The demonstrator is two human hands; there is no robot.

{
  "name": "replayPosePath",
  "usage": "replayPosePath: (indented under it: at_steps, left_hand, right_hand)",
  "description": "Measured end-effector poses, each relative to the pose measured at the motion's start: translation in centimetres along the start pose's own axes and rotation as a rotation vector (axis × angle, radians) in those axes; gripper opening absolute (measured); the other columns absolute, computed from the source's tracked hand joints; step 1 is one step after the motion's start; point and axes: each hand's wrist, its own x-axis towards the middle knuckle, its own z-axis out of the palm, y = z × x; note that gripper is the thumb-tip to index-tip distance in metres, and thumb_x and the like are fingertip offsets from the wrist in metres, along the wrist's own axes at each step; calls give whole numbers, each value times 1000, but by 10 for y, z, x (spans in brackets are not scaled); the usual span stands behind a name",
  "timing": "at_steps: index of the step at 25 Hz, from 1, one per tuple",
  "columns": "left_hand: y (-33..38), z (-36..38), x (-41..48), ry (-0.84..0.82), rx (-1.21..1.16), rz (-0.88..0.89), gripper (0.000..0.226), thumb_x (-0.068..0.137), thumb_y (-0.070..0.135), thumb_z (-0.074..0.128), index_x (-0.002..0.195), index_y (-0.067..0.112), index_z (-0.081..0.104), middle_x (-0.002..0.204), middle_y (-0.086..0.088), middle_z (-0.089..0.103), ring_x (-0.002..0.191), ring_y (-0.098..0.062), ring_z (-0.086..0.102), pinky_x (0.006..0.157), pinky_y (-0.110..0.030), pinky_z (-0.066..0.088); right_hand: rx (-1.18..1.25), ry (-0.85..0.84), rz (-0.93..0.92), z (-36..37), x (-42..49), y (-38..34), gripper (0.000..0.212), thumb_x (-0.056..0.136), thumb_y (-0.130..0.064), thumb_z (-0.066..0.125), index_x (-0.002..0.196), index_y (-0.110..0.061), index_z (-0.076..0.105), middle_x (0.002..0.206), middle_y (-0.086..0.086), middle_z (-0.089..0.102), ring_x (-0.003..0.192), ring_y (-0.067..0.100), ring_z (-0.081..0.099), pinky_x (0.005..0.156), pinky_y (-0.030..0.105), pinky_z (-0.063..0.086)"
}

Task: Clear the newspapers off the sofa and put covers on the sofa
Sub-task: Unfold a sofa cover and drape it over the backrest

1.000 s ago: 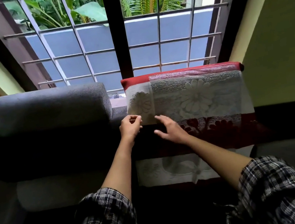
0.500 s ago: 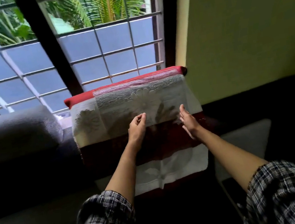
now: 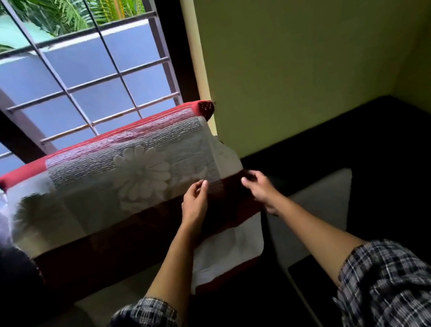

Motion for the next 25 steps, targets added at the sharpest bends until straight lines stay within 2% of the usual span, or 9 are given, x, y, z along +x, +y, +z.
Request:
replayPosePath:
  at_steps: [1,2,5,9,11,15,17,20,25]
  left_hand:
    - [-4,5,3,7,24,-5,42,91,43,50,120,14,59,117,-8,64,110,-21,58,98,-40,46]
    - [-7,7,5,21,41,-12,45,89,46,51,120,14,59,118,-8,64,113,-24,58,100,-45,45]
    - [-16,10,10,53,74,-17,45,89,46,52,120,15,59,118,-7,64,113,-25,57,99,-47,45]
    - [-18,11,9,52,60,-19,40,91,39,53,122,15,58,120,-8,63,114,-22,57,101,-44,45]
    - [-18,9,5,53,26,-9,38,92,35,53,124,14,56,121,-9,62,115,-22,56,102,-43,44]
    - [-19,-6,-13,102,-101,-20,34,95,23,51,126,8,54,123,-15,60,117,-23,55,100,-37,43]
    - [-15,-20,-27,132,-158,-25,33,96,20,49,126,6,53,109,-8,63,100,-13,59,87,-25,46]
    - [-14,-56,-49,189,-206,-10,31,96,19,48,124,8,53,86,8,58,77,-2,53,62,-10,44]
    - [-19,-143,-74,293,-292,-13,31,96,21,48,124,8,54,94,2,60,78,-4,55,68,-21,41]
  right_hand:
    - [-76,0,5,-2,6,6,45,93,-12,54,135,-3,39,134,18,50,104,19,52,70,22,46]
    - [-170,22,-10,-1,10,10,46,90,-8,58,132,-2,42,130,18,52,105,22,54,71,24,47]
    - [-398,185,-105,-1,20,17,38,82,-3,64,119,-1,54,121,18,59,114,29,54,90,28,40]
    - [-413,291,-188,-6,23,14,17,81,6,56,97,4,62,103,20,65,100,32,58,79,27,39]
    - [-395,311,-195,-10,23,15,21,82,7,52,100,4,62,105,22,64,101,33,58,82,27,40]
    - [-392,246,-130,-2,1,19,37,85,-3,57,123,-3,53,126,19,48,110,32,54,97,33,40]
    - [-349,241,-158,9,-16,17,39,85,-8,61,123,-4,53,125,16,48,103,29,59,93,28,41]
    - [-200,160,-127,45,-45,11,37,85,-10,63,121,-3,54,111,12,61,90,19,60,73,13,44]
    - [112,-71,-14,124,-94,3,36,91,-2,55,125,6,48,93,10,55,75,12,54,82,34,48]
